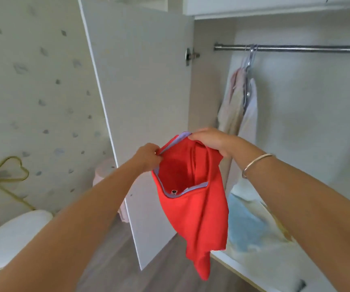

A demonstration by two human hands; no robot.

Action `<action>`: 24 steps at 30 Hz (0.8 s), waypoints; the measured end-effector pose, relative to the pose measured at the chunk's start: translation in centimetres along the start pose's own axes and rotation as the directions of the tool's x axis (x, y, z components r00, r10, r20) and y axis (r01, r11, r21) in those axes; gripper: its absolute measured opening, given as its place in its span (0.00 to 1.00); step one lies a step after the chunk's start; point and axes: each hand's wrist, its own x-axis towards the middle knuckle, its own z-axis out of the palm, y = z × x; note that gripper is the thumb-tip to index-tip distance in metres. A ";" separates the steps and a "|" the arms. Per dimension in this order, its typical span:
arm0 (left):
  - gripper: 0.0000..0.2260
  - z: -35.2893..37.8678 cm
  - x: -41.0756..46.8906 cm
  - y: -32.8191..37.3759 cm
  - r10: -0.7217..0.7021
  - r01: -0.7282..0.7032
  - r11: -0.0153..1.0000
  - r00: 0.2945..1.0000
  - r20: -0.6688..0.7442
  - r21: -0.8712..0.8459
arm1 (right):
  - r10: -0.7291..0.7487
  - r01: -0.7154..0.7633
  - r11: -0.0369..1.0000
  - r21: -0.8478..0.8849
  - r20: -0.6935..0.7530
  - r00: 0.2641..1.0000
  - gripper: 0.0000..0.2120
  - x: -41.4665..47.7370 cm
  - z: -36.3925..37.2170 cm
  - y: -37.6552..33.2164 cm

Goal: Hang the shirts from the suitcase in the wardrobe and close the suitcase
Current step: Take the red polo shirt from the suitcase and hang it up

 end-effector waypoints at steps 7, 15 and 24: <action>0.13 3.7 6.4 8.9 -0.068 0.174 0.824 0.975 0.212 -0.539 | 0.107 -0.091 0.990 0.111 -0.150 0.983 0.13 3.2 -10.4 4.6; 0.16 8.7 12.4 21.2 0.150 0.102 0.724 0.942 0.299 -0.682 | 0.180 -0.149 0.980 0.131 -0.274 0.945 0.13 3.9 -19.9 9.5; 0.16 13.0 17.3 32.9 0.415 -0.267 0.838 0.878 0.238 -0.476 | 0.438 -0.392 0.897 0.203 -0.298 0.848 0.07 1.1 -28.3 16.1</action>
